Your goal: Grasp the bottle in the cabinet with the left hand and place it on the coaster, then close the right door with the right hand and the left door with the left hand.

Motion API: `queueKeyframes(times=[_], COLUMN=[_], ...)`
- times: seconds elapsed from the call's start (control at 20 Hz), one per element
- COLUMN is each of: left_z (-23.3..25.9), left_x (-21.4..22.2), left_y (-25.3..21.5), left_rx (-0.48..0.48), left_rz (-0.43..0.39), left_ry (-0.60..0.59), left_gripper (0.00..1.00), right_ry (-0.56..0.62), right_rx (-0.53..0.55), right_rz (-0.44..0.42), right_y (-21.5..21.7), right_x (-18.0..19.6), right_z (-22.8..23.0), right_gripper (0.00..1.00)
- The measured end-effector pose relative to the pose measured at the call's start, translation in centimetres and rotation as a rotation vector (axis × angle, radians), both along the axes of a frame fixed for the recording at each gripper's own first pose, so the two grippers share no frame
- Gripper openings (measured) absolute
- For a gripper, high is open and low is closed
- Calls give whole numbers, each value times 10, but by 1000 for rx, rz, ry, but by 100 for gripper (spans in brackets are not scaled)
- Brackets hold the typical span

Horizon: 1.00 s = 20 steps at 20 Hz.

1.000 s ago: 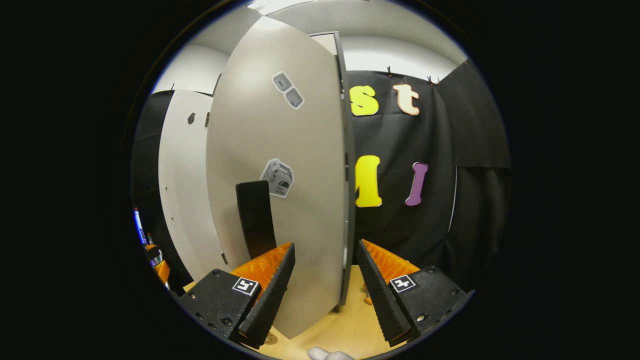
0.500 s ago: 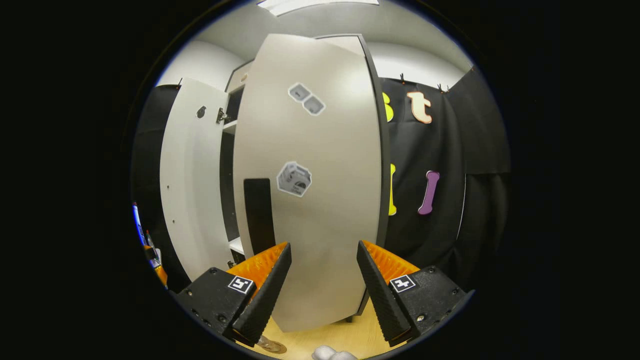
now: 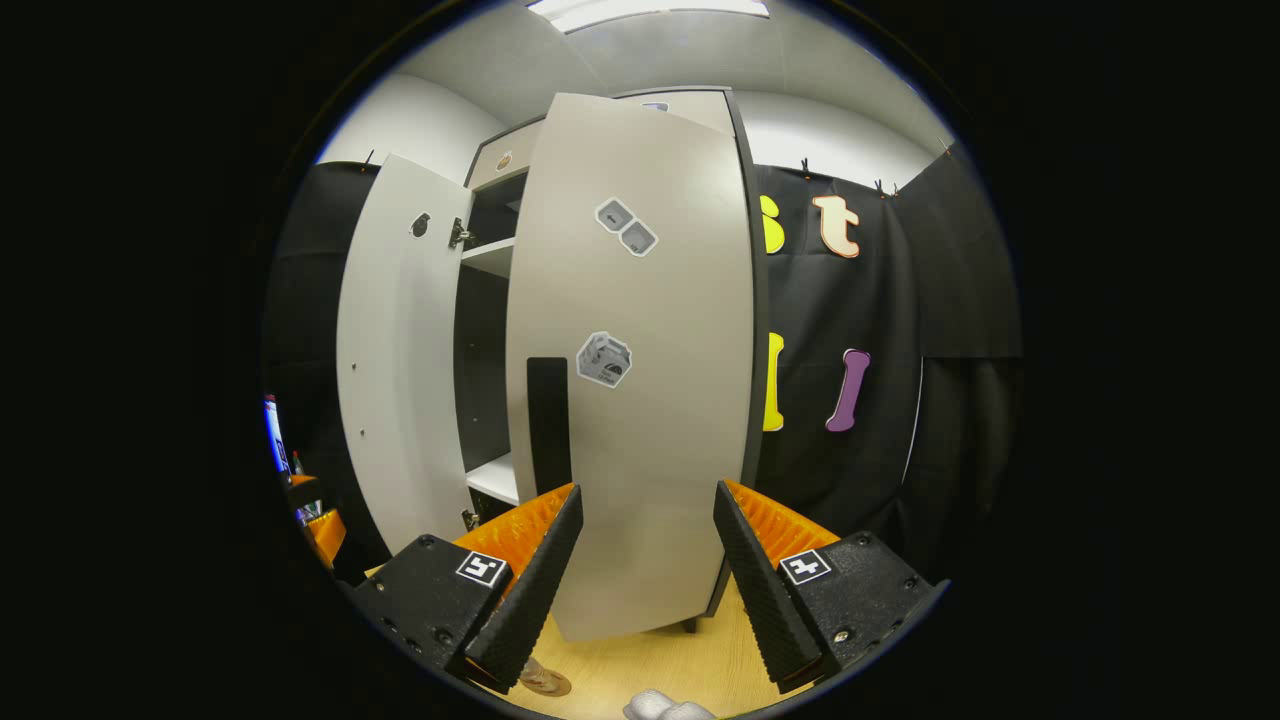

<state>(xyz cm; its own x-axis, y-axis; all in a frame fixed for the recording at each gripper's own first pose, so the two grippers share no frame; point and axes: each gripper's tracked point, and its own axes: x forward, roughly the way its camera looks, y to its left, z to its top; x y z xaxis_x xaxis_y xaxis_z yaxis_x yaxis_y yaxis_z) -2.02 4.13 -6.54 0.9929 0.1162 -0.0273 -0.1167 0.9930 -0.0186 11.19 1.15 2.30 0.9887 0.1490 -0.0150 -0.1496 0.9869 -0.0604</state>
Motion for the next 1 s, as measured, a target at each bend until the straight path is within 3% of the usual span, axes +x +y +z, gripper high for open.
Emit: queueKeyframes(times=[0.25, 0.55, 1.0], left_z=[3, 4, 42], left_x=[2, 14, 72], left_y=[20, 78, 196], left_rx=[8, 43, 128], left_rz=[-12, 38, 244], left_ry=[0, 8, -41], left_gripper=[96, 96, 95], right_ry=[-3, 62, 125], right_rx=[28, 7, 23], right_rz=[-45, -77, -121], right_y=[-5, -5, -22], right_x=[-39, -80, -104], right_z=[-15, -57, -79], right_gripper=[82, 82, 82])
